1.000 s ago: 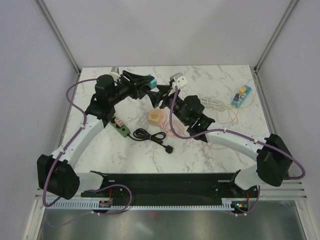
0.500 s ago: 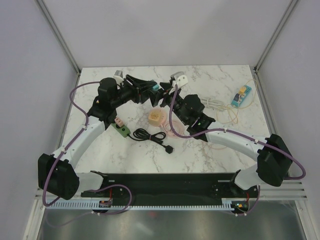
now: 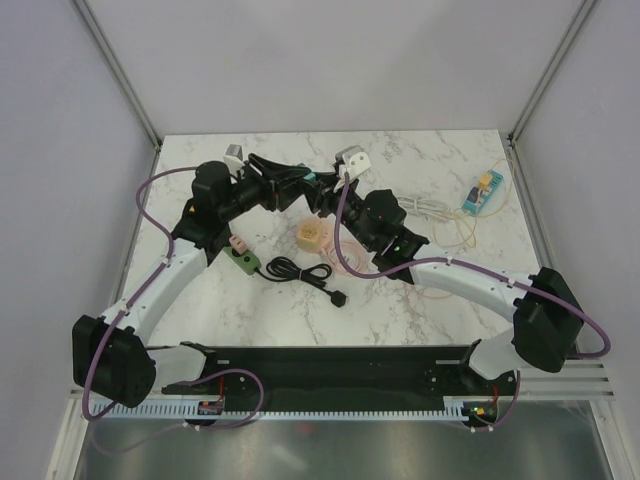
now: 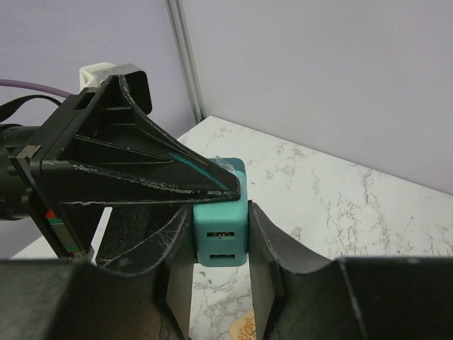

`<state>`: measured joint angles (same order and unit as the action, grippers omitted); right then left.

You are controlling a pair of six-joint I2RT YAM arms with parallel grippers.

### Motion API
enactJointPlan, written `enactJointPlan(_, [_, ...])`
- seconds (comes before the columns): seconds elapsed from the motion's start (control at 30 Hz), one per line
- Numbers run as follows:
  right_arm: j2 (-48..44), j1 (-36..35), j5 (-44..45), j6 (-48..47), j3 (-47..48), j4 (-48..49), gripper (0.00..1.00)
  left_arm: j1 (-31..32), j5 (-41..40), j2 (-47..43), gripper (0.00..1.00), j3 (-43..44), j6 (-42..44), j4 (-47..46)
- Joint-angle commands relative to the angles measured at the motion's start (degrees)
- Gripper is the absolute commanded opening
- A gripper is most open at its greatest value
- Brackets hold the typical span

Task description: Insert the plug

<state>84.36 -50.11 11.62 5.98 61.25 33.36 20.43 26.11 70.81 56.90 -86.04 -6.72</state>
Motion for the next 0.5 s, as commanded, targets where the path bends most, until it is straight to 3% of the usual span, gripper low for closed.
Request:
enactJointPlan(0.0, [0.72, 0.54, 1.30, 0.09, 1.94, 2.06, 0.35, 0.40, 5.52, -1.72, 0.29, -0.65, 2.45, -2.60])
enactJointPlan(0.07, [1.16, 0.54, 1.39, -0.18, 2.12, 1.88, 0.33, 0.49, 5.88, -1.55, 0.28, -1.18, 2.37, -2.68])
enactJointPlan(0.17, [1.69, 0.54, 0.17, -0.70, 2.46, 1.71, 0.15, 0.58, 6.67, -1.64, 0.32, -1.62, 2.72, -3.21])
enactJointPlan(0.23, [1.95, 0.62, -0.80, -0.88, 3.16, 0.92, 0.00, 0.49, 7.46, -1.81, 0.47, -1.71, 4.55, -3.56])
enactJointPlan(0.27, [1.95, 0.54, -0.89, -0.79, 3.26, -0.39, 0.00, 0.58, 7.64, -2.25, 0.55, -1.80, 5.26, -3.39])
enactJointPlan(0.3, [1.69, 0.54, -1.07, -0.36, 3.26, -1.10, 0.00, 0.58, 7.82, -2.51, 0.68, -1.97, 6.05, -3.47])
enactJointPlan(0.37, [0.72, 0.62, -0.63, 0.17, 3.70, -4.87, 0.00, 0.41, 7.56, -3.13, 0.80, -2.76, 8.60, -2.34])
enactJointPlan(0.4, [0.29, 0.62, -0.11, 0.52, 3.78, -6.28, 0.00, 0.32, 7.12, -3.91, 0.92, -3.11, 9.13, -1.81])
enactJointPlan(0.47, [-1.12, 1.50, -0.54, 0.96, 2.65, -8.75, 0.00, 0.32, 6.50, -4.53, 0.95, -4.60, 10.80, 0.03])
